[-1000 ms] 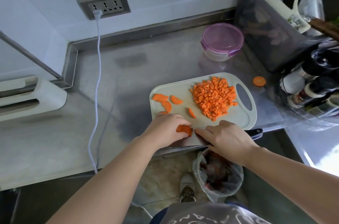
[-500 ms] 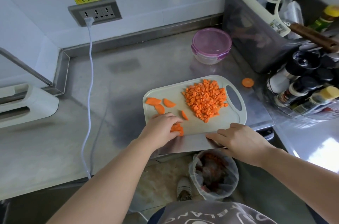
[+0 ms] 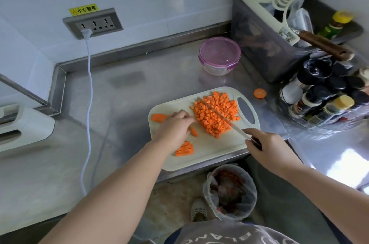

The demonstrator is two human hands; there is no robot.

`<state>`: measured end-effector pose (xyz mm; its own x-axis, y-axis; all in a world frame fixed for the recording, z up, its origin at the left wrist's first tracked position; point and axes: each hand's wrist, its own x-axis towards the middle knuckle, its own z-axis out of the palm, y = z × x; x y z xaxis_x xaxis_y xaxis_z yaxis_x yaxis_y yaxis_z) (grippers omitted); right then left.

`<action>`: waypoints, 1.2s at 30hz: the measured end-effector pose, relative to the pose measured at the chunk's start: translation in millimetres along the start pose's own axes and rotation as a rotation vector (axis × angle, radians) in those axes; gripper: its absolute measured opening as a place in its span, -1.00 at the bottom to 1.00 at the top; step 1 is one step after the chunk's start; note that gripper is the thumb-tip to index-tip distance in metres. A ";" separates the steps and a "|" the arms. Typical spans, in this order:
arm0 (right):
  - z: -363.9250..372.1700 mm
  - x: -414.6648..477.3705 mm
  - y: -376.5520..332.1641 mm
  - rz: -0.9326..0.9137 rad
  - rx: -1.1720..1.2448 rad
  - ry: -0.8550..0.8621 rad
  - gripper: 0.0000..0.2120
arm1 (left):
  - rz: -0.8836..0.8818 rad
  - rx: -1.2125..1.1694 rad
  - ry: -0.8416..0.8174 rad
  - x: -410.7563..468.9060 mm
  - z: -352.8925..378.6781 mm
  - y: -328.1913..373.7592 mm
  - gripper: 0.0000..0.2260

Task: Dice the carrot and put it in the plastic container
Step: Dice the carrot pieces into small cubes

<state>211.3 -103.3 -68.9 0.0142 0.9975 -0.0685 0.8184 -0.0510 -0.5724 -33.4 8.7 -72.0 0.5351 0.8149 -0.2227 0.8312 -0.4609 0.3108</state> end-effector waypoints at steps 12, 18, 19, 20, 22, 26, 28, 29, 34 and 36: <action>10.8 18.4 -28.9 0.112 0.200 -0.006 -0.74 | 0.035 0.194 -0.290 26.6 -5.3 11.6 -0.82; 17.8 20.9 -32.2 0.107 0.188 -0.058 -0.78 | -0.085 -0.039 -0.171 19.4 8.9 2.3 -0.79; 18.7 21.4 -32.3 0.111 0.186 -0.068 -0.78 | -0.097 -0.087 -0.139 19.6 10.2 0.9 -0.78; 19.4 21.7 -32.5 0.116 0.186 -0.076 -0.79 | -0.105 -0.124 -0.108 19.9 11.1 0.0 -0.77; 20.1 22.1 -33.8 0.120 0.186 -0.084 -0.79 | -0.119 -0.174 -0.068 20.0 10.8 -1.1 -0.74; 22.0 21.6 -37.9 0.136 0.179 -0.093 -0.84 | -0.106 -0.143 -0.085 16.3 10.6 -0.2 -0.69; 24.6 21.0 -40.5 0.140 0.171 -0.114 -0.86 | -0.112 -0.105 -0.081 13.7 14.5 1.7 -0.75; 26.1 20.6 -42.2 0.139 0.166 -0.124 -0.87 | -0.123 -0.106 -0.061 13.0 17.3 2.6 -0.80; 32.5 21.7 -54.0 0.161 0.052 -0.186 -0.85 | -0.277 -0.166 0.082 13.0 27.0 12.3 -0.81; 34.1 22.1 -59.2 0.165 -0.027 -0.213 -0.82 | -0.328 -0.189 0.112 12.4 28.5 17.1 -0.80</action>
<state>143.6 -79.9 -64.4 0.0302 0.9432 -0.3309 0.8303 -0.2079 -0.5170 -8.3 0.9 -95.8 0.2177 0.9461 -0.2397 0.9073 -0.1057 0.4069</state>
